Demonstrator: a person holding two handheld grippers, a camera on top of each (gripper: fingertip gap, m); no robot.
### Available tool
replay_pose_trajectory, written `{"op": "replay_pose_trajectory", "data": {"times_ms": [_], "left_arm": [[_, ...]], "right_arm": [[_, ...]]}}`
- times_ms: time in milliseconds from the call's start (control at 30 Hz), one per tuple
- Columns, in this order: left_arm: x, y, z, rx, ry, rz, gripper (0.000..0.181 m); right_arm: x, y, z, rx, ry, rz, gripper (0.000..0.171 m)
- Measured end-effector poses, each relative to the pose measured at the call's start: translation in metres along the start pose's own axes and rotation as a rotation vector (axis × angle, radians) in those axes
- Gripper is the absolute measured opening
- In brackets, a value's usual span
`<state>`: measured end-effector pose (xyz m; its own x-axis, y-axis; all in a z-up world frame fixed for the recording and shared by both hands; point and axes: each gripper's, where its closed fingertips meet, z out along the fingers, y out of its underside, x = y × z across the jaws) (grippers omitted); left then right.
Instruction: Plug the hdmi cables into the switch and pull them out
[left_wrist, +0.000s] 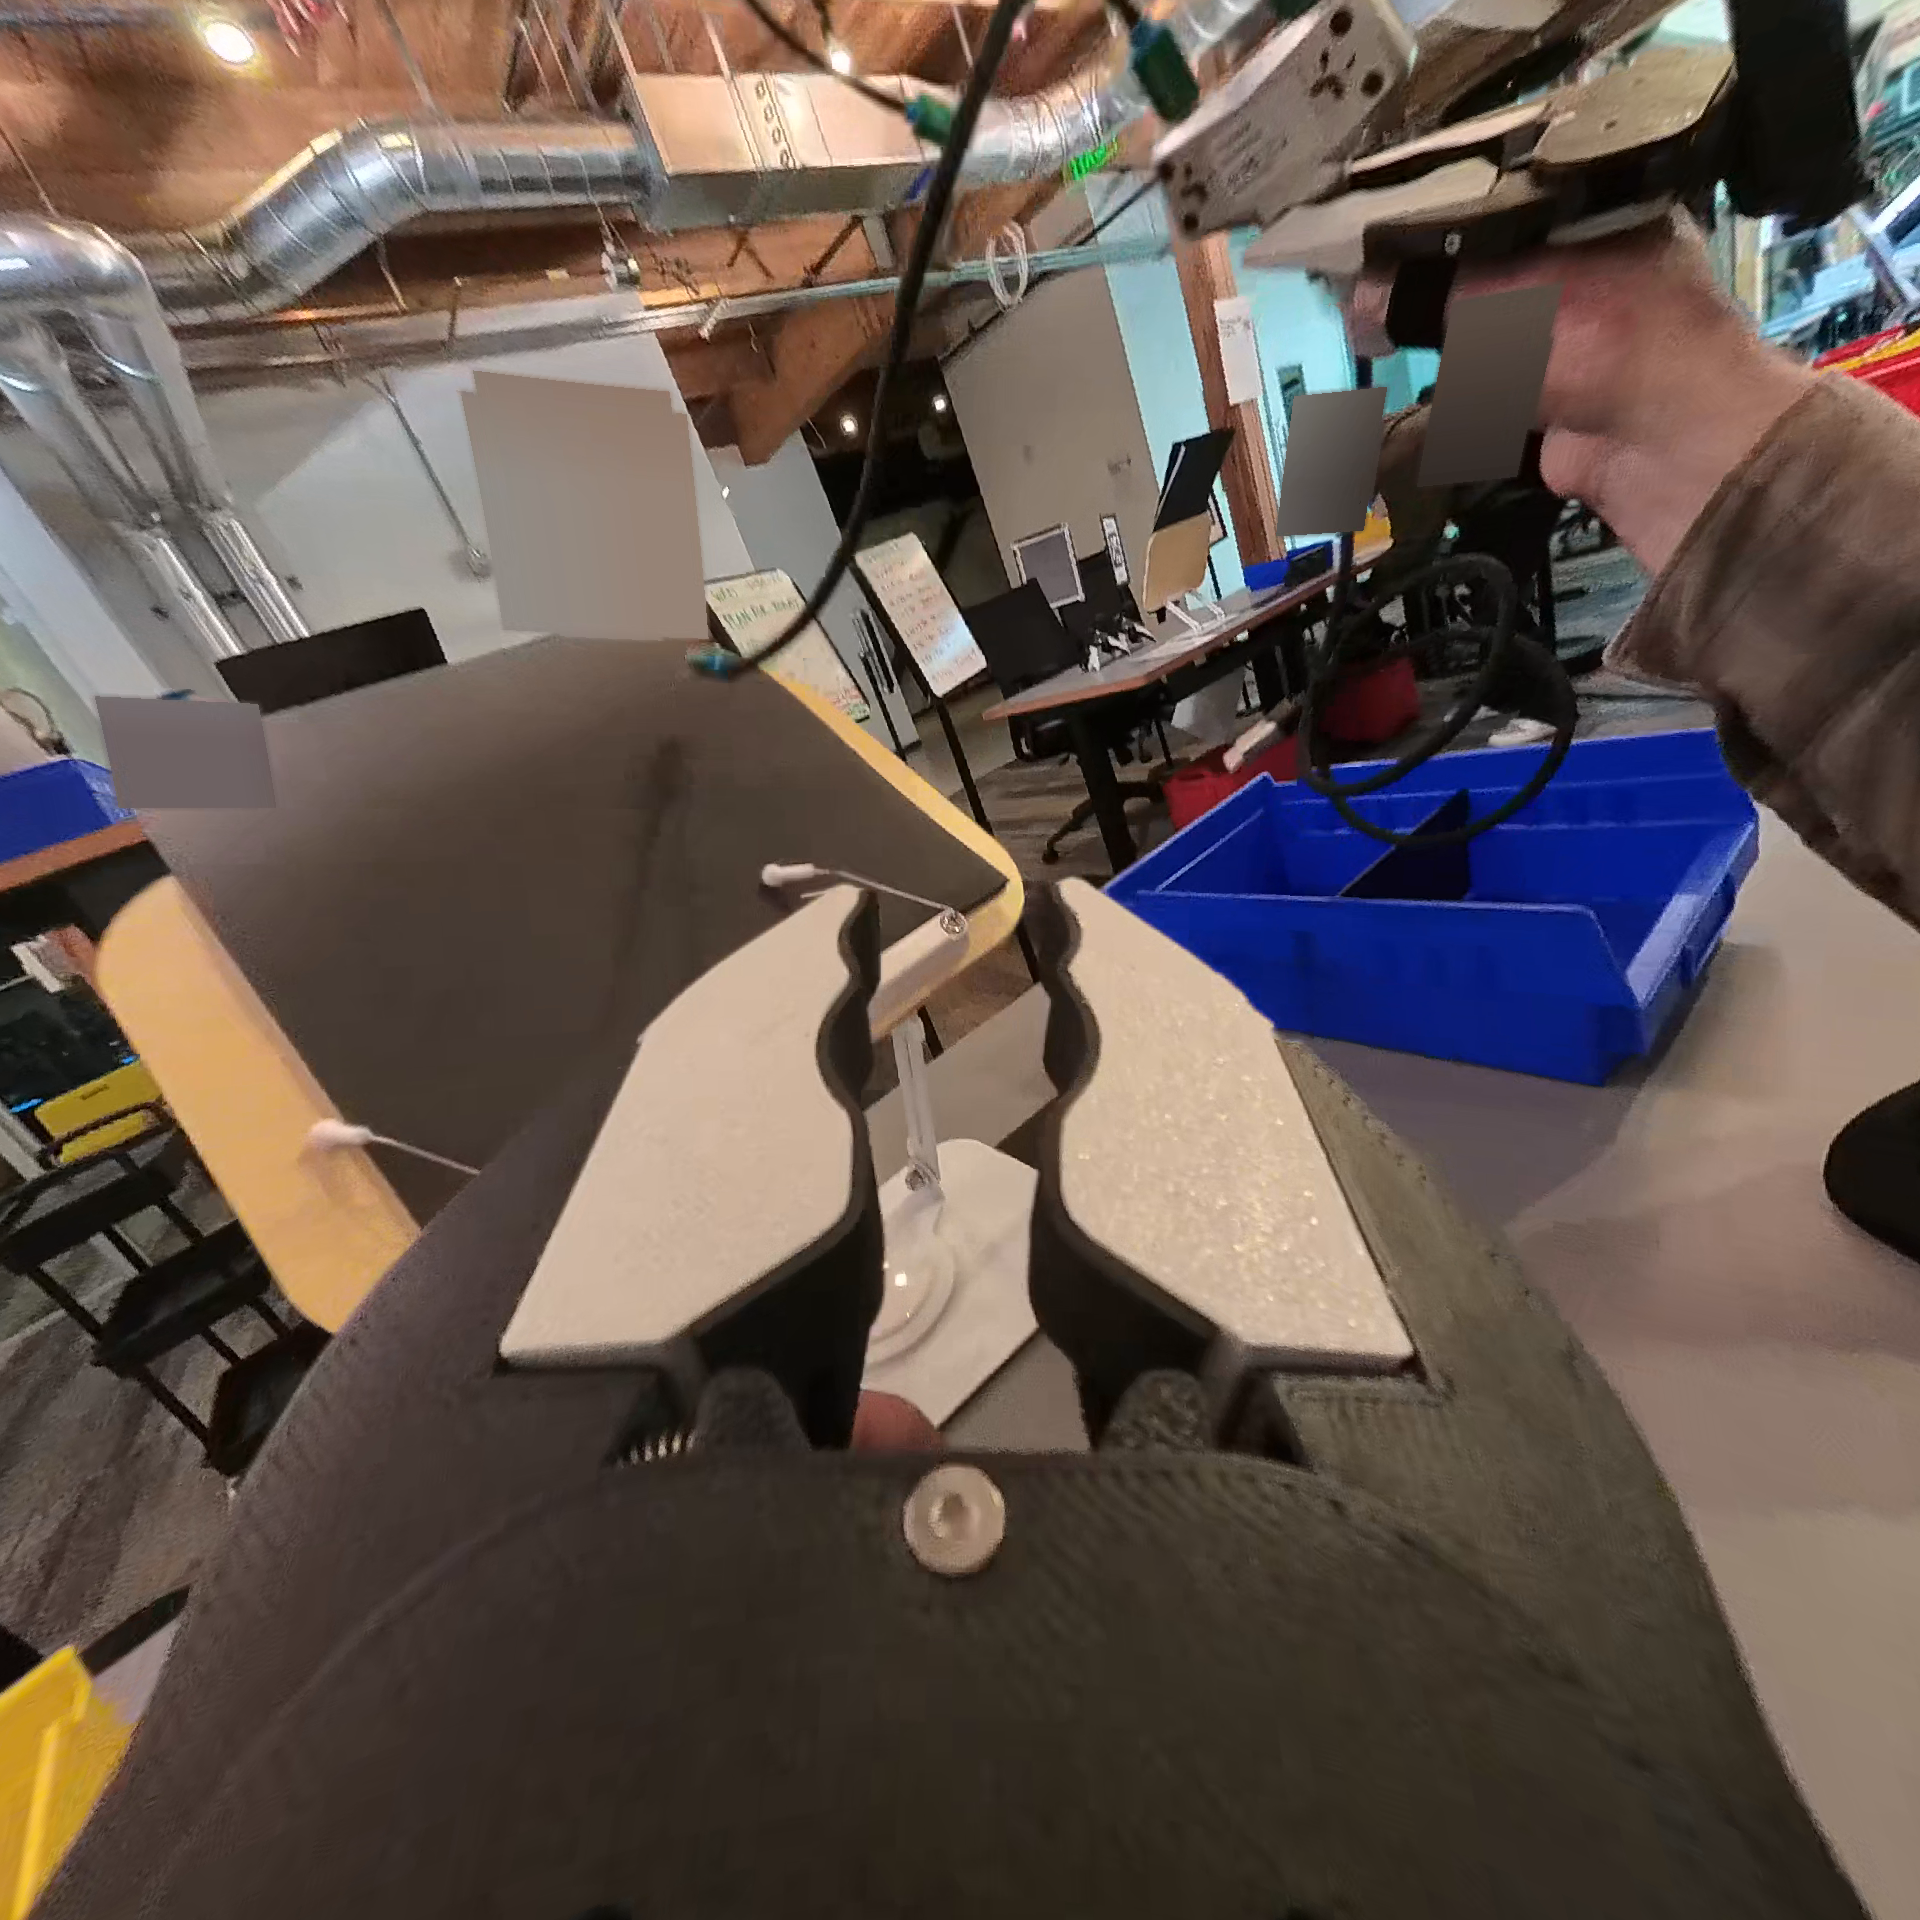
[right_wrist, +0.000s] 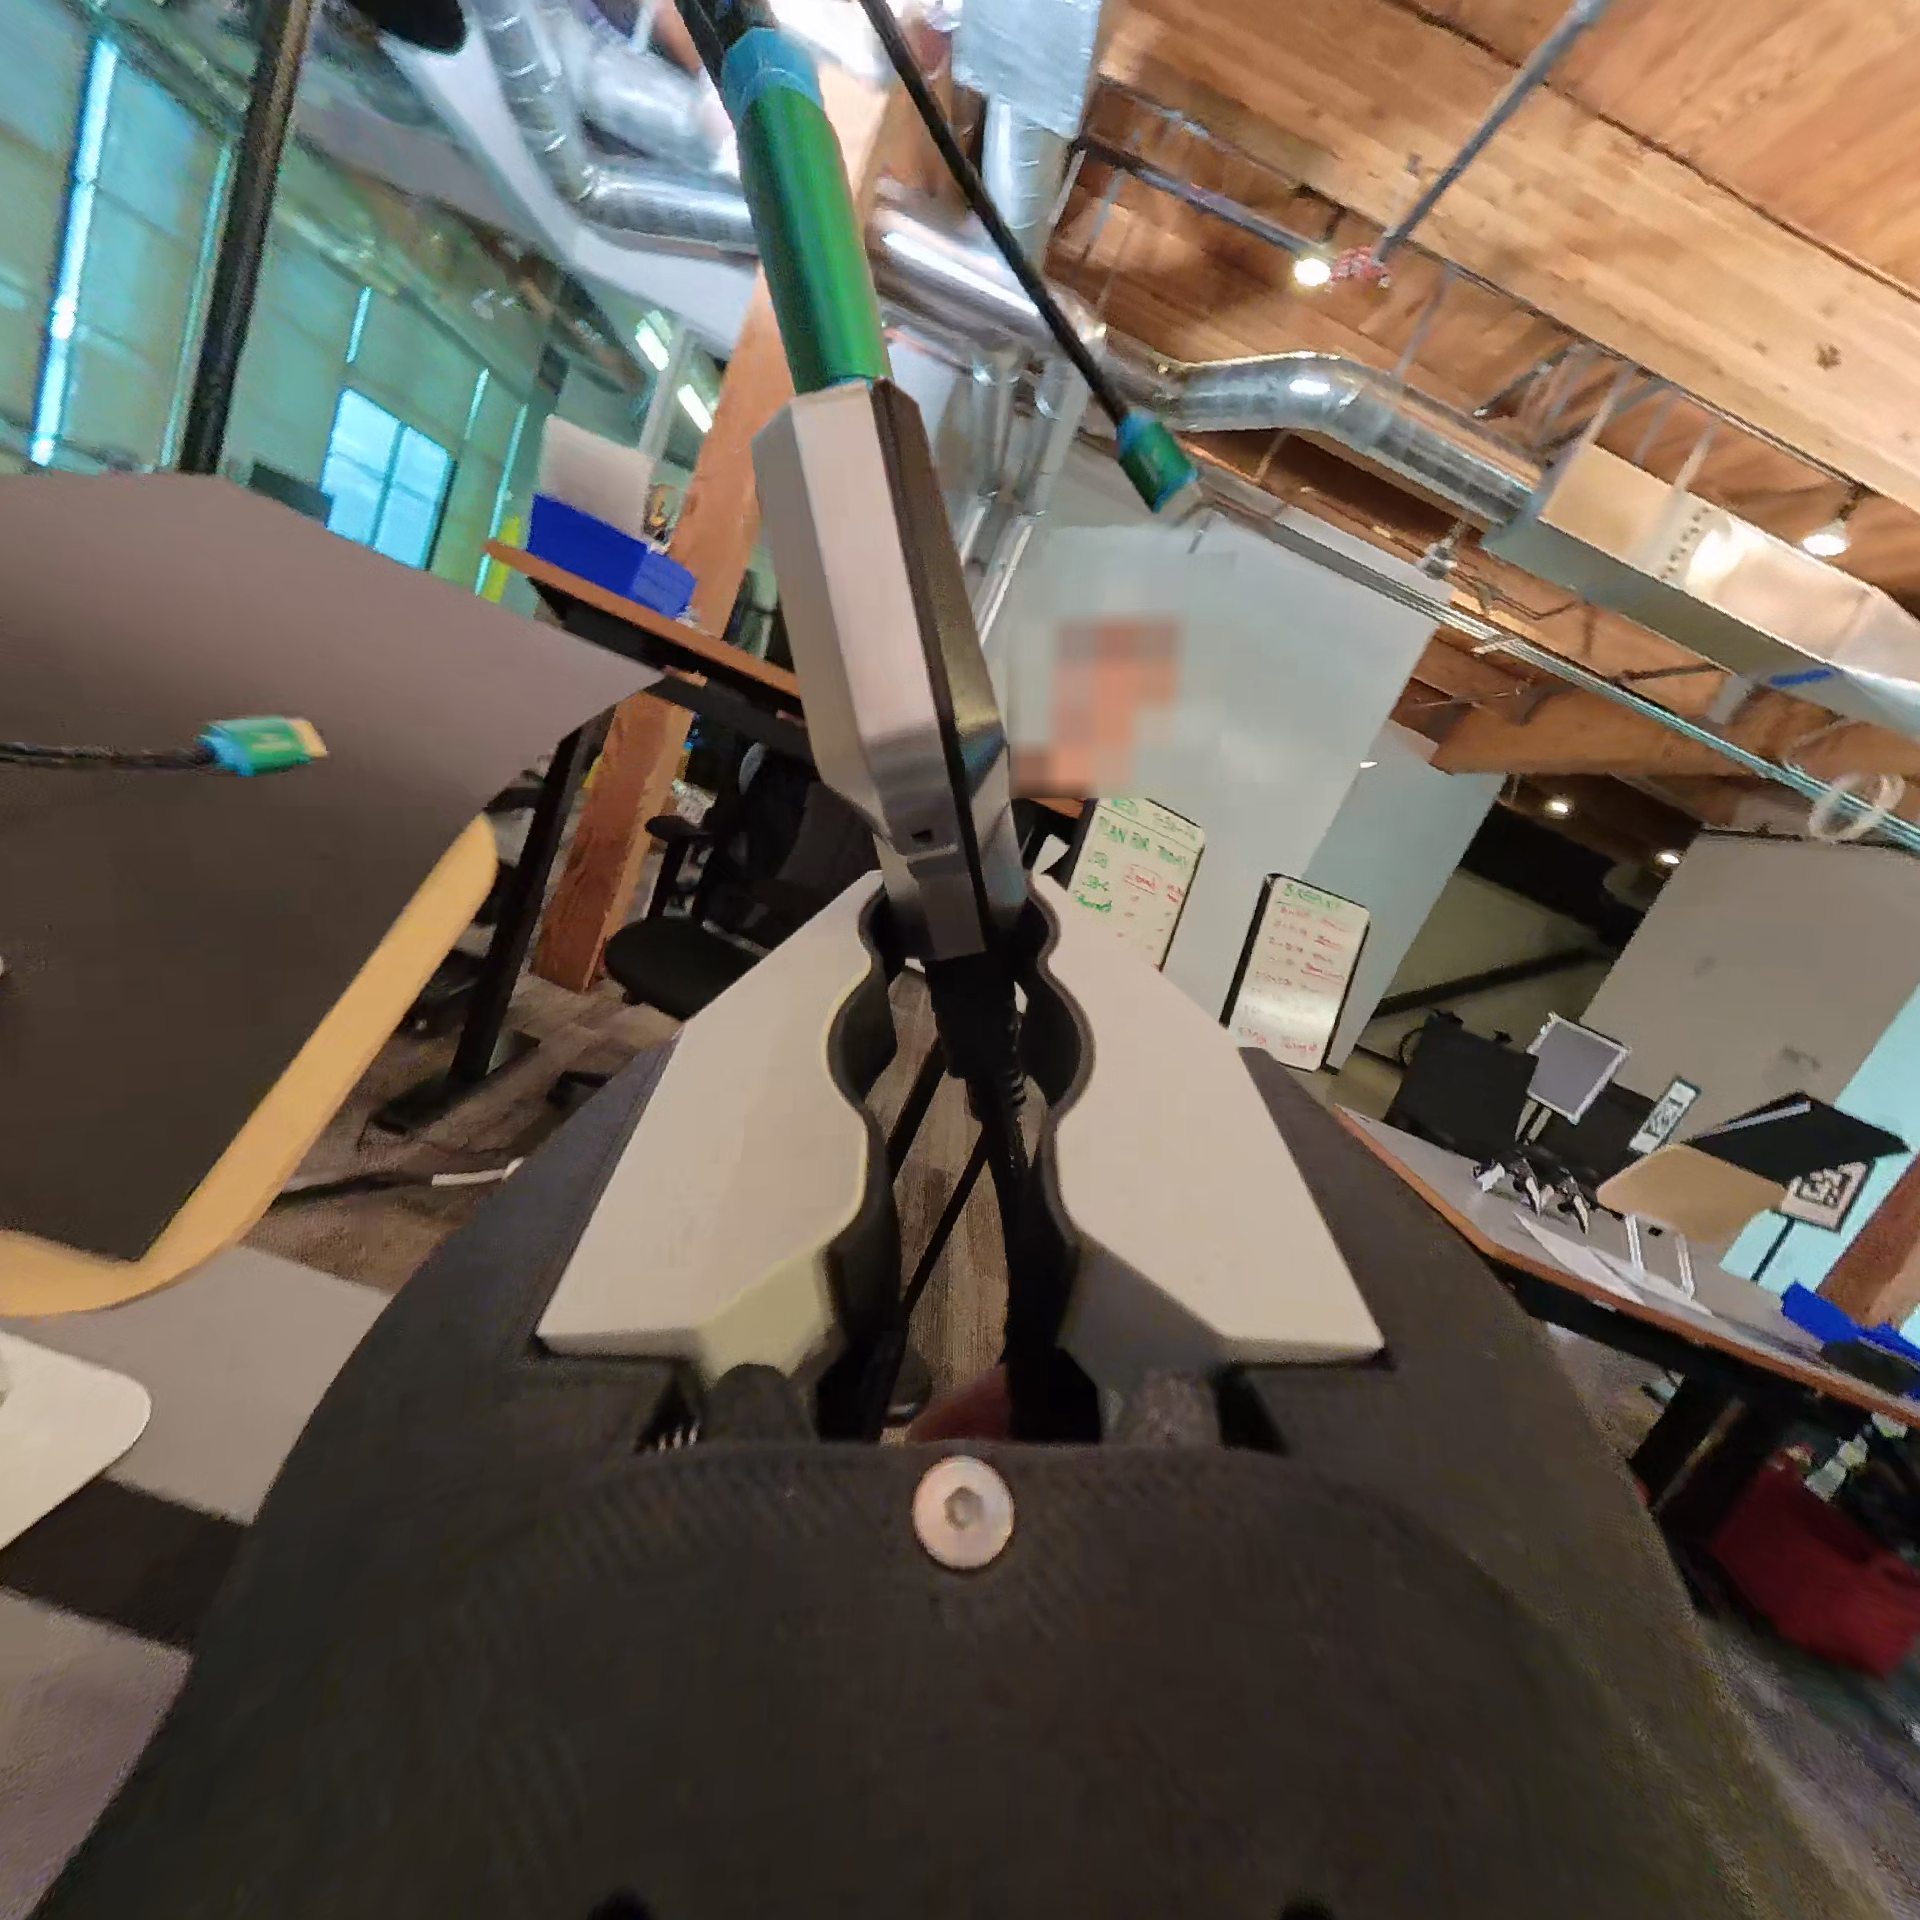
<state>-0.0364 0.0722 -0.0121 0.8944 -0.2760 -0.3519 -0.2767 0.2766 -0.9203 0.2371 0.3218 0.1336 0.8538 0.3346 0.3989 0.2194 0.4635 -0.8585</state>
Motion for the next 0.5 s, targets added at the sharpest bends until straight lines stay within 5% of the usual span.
{"op": "replay_pose_trajectory", "data": {"times_ms": [500], "left_arm": [[0.021,0.103,0.018,-0.182,0.029,0.007,0.028]], "right_arm": [[0.031,0.058,0.019,-0.055,0.123,0.165,0.017]]}}
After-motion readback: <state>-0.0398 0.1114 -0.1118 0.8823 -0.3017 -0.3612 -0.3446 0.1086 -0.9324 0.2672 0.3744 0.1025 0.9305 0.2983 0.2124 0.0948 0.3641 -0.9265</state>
